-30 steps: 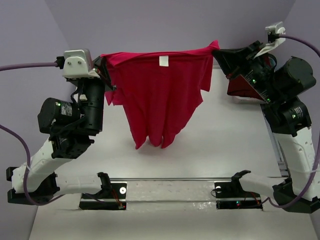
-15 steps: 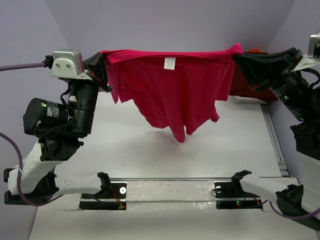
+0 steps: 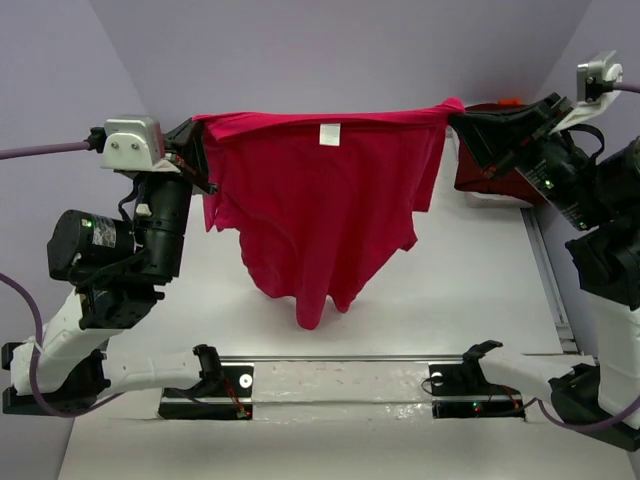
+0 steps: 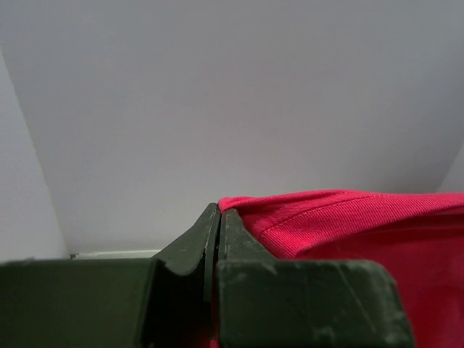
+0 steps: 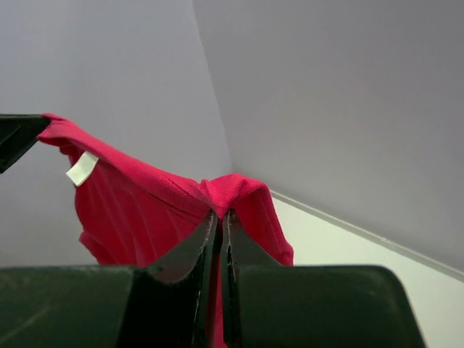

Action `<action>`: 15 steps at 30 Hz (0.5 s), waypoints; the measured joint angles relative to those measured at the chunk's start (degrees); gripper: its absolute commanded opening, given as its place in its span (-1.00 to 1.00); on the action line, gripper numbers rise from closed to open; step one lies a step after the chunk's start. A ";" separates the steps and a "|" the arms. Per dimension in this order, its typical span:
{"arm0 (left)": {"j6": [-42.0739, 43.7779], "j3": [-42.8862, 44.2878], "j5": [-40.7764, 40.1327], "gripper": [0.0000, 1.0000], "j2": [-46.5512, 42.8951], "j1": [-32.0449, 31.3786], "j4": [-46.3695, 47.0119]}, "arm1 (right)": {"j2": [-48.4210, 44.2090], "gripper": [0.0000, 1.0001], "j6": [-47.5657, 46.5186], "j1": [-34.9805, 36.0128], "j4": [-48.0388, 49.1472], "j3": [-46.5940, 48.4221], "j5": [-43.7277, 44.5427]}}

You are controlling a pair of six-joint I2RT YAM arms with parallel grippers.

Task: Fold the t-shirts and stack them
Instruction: Flatten out the tshirt

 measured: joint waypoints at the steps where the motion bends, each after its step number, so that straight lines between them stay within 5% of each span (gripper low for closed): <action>1: 0.57 -0.48 -0.59 -0.89 0.15 0.00 0.81 | 0.79 -0.86 0.07 0.00 0.02 0.00 0.83; 9: 5.62 -8.24 -6.88 -0.89 0.90 0.79 9.57 | 8.22 -0.86 1.09 0.00 1.05 -6.64 8.79; 15: -4.44 -11.72 -4.81 -0.89 3.04 11.19 2.51 | 9.38 -0.86 2.58 0.02 1.79 -15.50 10.64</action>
